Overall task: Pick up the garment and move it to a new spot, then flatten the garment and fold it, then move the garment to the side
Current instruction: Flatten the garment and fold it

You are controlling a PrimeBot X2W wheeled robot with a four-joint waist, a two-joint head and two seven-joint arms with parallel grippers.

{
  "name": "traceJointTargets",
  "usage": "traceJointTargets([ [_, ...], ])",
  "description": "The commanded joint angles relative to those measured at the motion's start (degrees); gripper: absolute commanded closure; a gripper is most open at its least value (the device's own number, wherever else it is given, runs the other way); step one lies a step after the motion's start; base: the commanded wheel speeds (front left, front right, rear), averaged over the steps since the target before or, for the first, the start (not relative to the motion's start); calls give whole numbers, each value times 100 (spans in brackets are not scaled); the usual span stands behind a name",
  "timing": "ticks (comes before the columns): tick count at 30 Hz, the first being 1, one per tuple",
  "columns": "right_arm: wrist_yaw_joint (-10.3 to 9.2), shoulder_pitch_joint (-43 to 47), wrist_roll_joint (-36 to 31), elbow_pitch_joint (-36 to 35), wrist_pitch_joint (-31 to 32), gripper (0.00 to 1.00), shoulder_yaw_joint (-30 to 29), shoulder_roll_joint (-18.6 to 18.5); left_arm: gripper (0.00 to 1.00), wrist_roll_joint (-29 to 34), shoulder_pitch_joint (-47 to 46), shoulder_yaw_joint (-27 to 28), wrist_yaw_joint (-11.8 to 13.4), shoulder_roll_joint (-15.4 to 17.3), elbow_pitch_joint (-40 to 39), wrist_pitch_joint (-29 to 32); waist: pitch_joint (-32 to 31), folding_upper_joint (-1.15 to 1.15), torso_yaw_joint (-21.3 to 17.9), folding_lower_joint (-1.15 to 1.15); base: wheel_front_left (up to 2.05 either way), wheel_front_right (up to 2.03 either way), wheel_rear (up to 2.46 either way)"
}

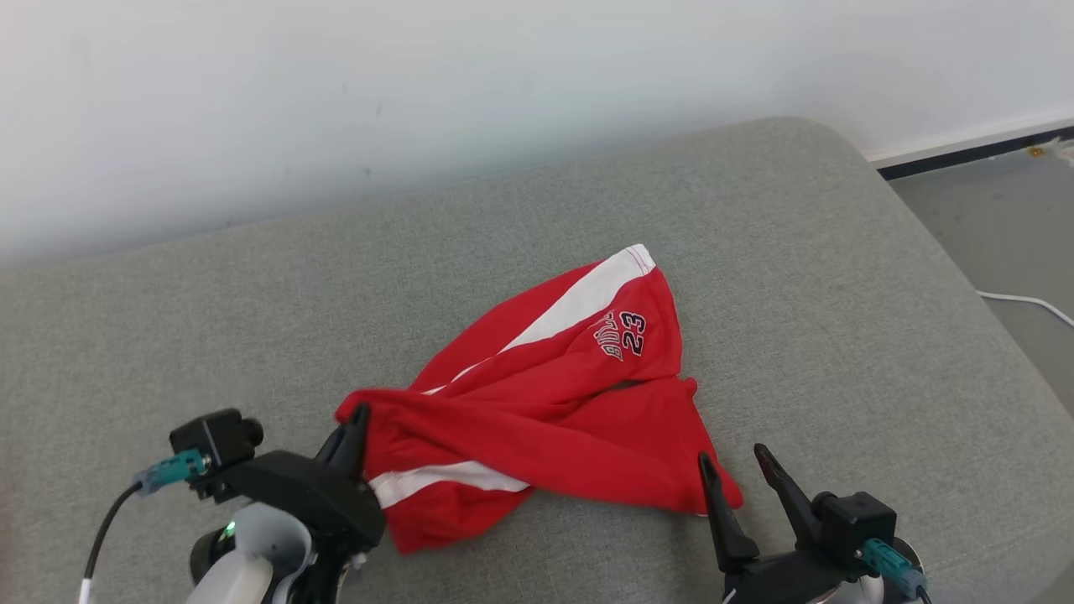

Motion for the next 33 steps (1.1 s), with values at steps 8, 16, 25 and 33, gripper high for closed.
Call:
traceJointTargets([
  [8, -15, -164, 26, -33, 13, 0, 160, -3, 100, 614, -587, -288, -200, 69, 1586, -376, 180, 0, -99, 0, 0, 0, 0],
  [16, -15, -163, -27, -18, 3, 0, 88, -3, 0, 922, -1054, -396, -499, -21, 2620, -1007, 239, 0, -65, 0, 0, 0, 0],
  [25, -15, -8, -79, -6, 33, 0, -35, -3, 0, 1067, -656, -396, -869, -127, 2655, -1469, 41, 0, 324, 0, 0, 0, 0],
  [33, -15, 116, -73, -3, 80, 0, -9, -4, 0, 1303, 53, -74, -799, -43, 1949, -1520, -192, 0, 693, 0, 0, 0, 0],
])
